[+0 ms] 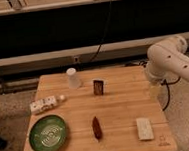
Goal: Knock the eraser over
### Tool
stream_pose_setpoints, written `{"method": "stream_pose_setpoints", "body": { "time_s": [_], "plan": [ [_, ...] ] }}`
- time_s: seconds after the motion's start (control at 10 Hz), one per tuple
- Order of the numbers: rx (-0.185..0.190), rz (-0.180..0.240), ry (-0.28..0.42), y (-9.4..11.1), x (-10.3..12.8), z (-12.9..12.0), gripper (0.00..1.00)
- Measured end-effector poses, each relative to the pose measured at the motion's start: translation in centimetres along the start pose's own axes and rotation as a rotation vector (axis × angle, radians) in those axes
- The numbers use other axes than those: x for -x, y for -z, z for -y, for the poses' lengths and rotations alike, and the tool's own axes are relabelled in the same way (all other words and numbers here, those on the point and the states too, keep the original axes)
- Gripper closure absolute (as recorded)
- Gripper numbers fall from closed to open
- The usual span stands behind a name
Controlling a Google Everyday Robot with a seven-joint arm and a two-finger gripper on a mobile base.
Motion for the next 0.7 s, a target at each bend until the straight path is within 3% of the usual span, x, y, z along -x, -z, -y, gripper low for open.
{"method": "stream_pose_setpoints", "body": {
  "time_s": [0.7],
  "plan": [
    [-0.008, 0.006, 0.052, -1.2, 2.4, 1.8, 0.20]
  ]
}}
